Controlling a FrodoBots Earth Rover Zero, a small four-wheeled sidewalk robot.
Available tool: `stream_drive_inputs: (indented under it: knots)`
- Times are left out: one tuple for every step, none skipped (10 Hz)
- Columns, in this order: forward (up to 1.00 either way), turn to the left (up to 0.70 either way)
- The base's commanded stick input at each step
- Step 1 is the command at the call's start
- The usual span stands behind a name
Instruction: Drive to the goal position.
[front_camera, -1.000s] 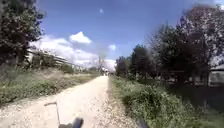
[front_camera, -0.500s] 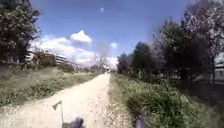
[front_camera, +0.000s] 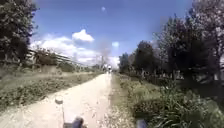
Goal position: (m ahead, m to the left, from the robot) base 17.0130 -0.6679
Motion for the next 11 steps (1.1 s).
stream_drive_inputs:
  knots:
    - [0.00,0.00]
    - [0.00,0.00]
    - [0.00,0.00]
    - [0.00,0.00]
    - [0.00,0.00]
    - [0.00,0.00]
    - [0.00,0.00]
    - [0.00,0.00]
    - [0.00,0.00]
    - [0.06,0.00]
    - [0.57,0.00]
